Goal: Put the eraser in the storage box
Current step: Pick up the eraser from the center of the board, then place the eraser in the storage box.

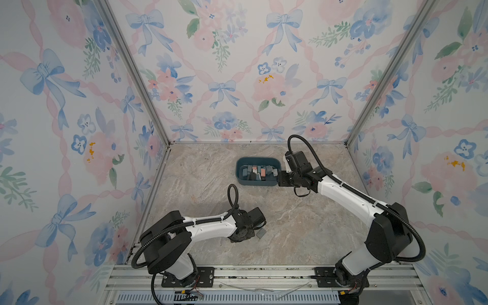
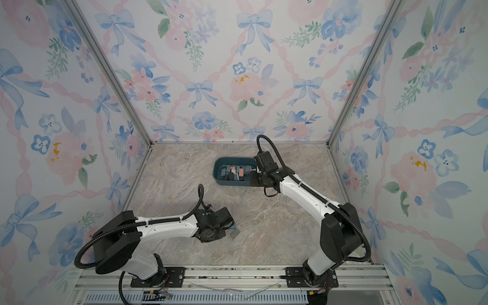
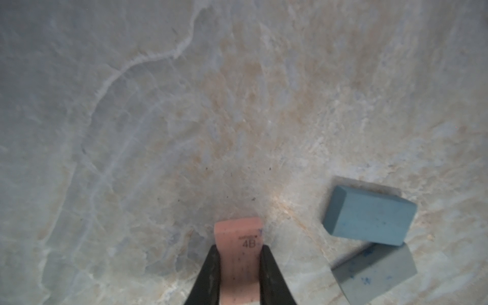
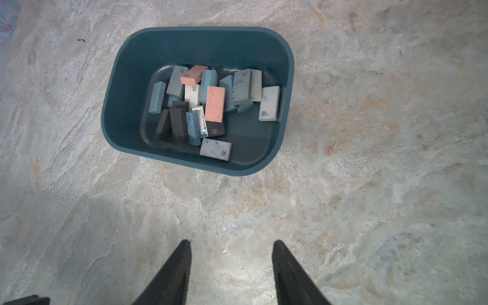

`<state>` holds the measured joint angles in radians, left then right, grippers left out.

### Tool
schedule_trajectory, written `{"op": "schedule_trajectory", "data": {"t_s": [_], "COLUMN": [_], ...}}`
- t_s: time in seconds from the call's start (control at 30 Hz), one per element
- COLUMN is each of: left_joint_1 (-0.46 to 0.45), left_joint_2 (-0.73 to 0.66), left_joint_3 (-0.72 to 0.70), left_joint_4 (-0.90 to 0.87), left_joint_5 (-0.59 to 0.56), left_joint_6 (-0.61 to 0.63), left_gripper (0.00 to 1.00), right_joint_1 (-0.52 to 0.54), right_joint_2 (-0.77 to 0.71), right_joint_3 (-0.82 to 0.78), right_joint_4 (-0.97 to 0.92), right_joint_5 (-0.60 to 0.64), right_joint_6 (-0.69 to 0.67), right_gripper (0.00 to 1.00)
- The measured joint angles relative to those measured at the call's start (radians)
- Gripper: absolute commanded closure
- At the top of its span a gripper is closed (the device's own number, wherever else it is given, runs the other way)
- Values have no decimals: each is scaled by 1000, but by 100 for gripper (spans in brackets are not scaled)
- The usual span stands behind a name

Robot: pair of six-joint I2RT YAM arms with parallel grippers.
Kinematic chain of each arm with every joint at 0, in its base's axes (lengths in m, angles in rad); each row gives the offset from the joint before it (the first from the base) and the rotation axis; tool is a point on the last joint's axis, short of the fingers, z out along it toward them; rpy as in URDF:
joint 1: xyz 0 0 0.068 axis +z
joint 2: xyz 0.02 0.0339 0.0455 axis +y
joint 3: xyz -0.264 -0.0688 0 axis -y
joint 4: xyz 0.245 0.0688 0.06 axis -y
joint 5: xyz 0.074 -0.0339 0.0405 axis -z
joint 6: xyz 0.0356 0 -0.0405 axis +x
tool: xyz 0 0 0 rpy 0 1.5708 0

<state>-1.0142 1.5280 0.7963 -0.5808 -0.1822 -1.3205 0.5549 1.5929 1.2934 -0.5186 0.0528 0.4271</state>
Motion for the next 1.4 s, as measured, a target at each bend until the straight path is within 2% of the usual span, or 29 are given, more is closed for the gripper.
{"op": "schedule_trajectory", "data": {"t_s": [0.5,0.77,0.93,1.03,1.23,1.4], "left_joint_1": [4,91,187,252,346,390], "left_joint_2": [-19,-97,-81,-15,222,449], "left_joint_3": [2,93,232,366,672,904], "left_joint_4": [-2,-2,-2,-8,5,10], "left_joint_5": [0,-12,-24,-29,-10,34], "left_joint_6": [18,100,222,316,491,586], "left_gripper": [93,93,92,92,92,93], "right_joint_1": [-2,-11,-26,-29,-30,-29], "right_joint_2": [-5,-35,-71,-81,-98,-138], "right_joint_3": [0,-4,-28,-54,-117,-156], "right_joint_4": [0,-1,-1,-1,-2,-6], "right_joint_5": [0,0,0,-3,-19,-19], "right_joint_6": [0,-1,0,3,25,49], "right_gripper": [47,47,47,47,48,48]}}
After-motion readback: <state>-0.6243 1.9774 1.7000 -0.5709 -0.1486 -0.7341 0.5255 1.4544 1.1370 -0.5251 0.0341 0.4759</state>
